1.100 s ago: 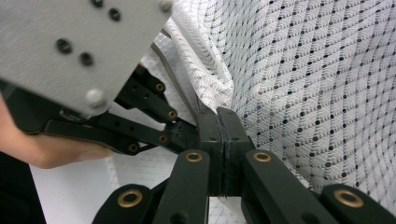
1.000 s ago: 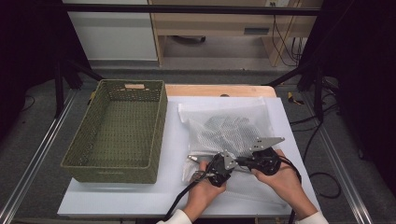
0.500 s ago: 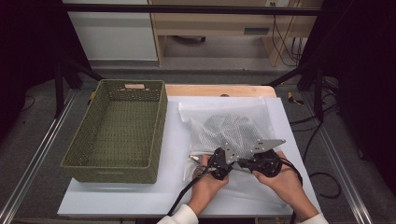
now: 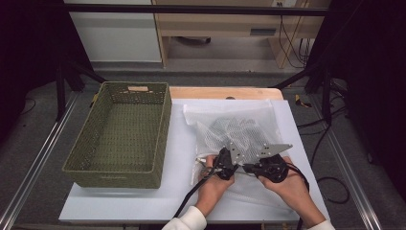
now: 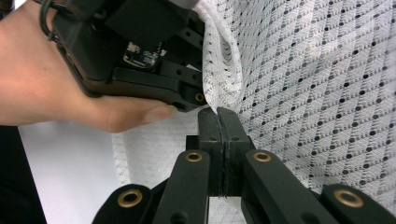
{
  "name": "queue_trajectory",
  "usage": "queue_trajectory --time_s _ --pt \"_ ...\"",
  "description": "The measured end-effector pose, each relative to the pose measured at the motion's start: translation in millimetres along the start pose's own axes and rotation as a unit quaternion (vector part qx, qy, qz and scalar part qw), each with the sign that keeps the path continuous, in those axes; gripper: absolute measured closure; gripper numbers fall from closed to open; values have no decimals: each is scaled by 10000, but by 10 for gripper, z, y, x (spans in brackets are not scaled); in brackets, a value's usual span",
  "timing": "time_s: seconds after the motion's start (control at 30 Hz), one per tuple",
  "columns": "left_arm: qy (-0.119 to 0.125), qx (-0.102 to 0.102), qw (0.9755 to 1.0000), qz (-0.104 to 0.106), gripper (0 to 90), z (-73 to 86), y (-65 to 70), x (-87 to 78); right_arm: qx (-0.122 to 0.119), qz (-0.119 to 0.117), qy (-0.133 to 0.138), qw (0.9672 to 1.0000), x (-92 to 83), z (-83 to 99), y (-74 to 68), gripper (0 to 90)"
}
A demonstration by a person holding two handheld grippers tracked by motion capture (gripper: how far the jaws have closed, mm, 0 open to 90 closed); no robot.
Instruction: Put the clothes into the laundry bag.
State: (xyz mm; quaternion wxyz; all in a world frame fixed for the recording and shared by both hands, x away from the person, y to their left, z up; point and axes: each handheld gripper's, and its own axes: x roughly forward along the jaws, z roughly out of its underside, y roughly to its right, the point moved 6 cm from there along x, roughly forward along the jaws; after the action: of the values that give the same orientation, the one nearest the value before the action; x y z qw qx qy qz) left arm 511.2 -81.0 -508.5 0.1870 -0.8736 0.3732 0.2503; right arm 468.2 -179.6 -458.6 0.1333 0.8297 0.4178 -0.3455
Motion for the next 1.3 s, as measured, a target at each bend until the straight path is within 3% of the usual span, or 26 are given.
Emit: queue_trajectory --time_s 0.1,1.3 --pt "54 -65 10000 -50 900 -9 -14 25 15 28 -13 10000 8 -1 2 900" --pt "195 -41 9993 -325 900 -80 -92 137 95 83 49 9999 27 -18 61 899"
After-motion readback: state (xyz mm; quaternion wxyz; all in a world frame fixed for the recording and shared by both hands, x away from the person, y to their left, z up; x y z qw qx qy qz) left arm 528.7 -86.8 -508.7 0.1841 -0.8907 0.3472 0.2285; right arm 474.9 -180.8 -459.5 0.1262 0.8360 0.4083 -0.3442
